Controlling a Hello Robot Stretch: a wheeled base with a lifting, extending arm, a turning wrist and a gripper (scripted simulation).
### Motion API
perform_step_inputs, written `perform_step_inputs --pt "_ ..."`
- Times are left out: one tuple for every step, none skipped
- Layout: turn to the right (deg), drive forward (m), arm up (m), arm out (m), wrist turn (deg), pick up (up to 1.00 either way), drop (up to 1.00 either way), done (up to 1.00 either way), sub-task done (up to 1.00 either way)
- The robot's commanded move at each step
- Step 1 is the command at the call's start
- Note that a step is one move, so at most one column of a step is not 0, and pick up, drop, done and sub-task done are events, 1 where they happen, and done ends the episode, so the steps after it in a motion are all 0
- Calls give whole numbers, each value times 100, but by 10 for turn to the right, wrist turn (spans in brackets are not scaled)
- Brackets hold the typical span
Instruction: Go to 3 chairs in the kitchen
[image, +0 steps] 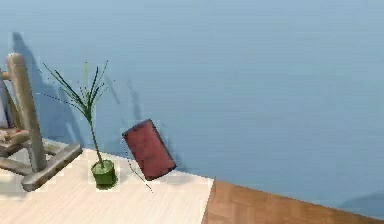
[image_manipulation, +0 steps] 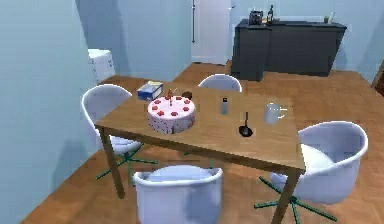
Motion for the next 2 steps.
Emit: perform_step_inputs --pt "210 0 0 0 0 0 0 0 0" --pt "0 35 0 0 0 0 0 0 0"
